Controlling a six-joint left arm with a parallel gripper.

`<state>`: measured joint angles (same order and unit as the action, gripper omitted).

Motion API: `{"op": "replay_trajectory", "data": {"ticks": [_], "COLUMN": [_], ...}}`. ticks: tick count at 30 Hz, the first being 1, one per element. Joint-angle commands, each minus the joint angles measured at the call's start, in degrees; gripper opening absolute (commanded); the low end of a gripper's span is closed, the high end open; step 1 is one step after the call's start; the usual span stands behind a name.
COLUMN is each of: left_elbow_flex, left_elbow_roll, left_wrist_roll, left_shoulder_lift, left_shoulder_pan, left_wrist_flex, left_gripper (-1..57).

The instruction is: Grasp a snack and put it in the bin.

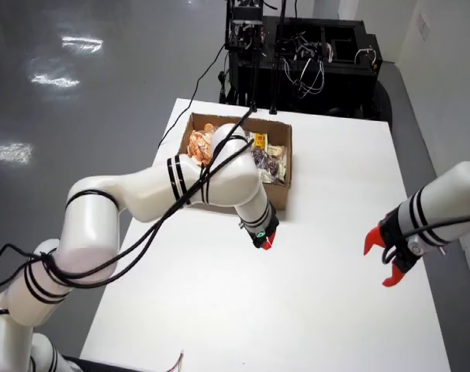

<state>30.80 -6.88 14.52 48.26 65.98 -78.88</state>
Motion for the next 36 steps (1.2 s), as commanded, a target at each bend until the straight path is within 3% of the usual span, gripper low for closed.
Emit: {"op": "replay_trajectory", "data": {"ticks": [1,21,36], "left_elbow_flex": [-0.22,-6.06,-17.68], "left_elbow_roll": [0.17,0.38,0.38], "left_wrist_roll": [0.35,3.05,3.6], "left_shoulder_lift": [0.11,3.54,10.19], "left_shoulder_pan": [0.23,1.34,2.38], "left_wrist_flex": [0.11,0.47,0.58], "left_gripper": [-0.4,-0.4,-0.2]}}
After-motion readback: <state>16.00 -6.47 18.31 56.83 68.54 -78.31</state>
